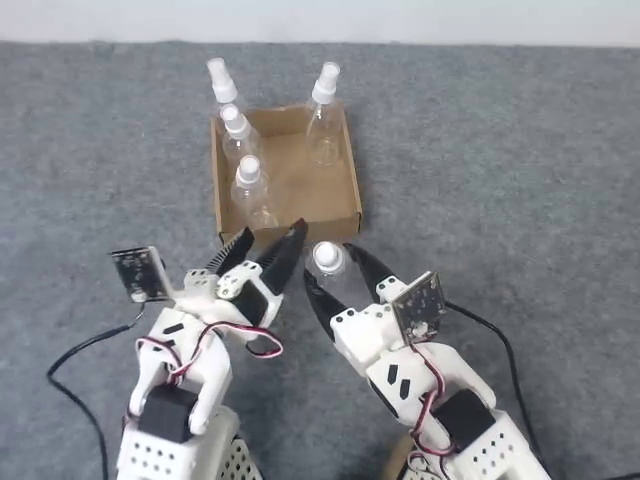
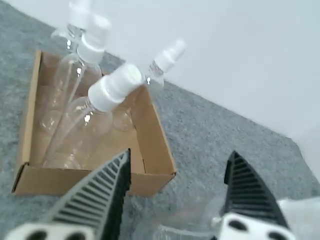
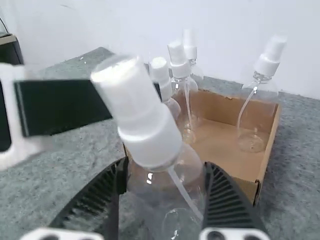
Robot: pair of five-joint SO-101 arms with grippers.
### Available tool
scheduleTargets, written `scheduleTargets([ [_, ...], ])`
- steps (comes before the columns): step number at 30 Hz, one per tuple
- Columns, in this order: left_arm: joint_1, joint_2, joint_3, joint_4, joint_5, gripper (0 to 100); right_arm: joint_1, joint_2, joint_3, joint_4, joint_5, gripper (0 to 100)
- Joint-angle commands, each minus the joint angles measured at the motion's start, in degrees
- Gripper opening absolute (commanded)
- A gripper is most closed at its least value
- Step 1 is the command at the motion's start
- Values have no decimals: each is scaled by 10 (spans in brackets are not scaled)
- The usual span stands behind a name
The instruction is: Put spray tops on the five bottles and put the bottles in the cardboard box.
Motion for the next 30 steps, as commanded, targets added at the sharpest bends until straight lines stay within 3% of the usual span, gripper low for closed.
scheduleTargets([
  [1, -11, -11, -47, 5, 7, 283, -2, -14, 14, 15, 8, 84],
  [8, -85, -12, -96, 72, -22, 283, 22, -14, 14, 33, 8, 84],
  [19, -207, -12, -89, 71, -89, 283, 89, -14, 14, 33, 7, 84],
  [25, -214, -12, -29, 69, -118, 283, 104, -14, 14, 33, 7, 84],
  [30, -219, -12, 62, -6, -163, 283, 105, -14, 14, 33, 7, 84],
])
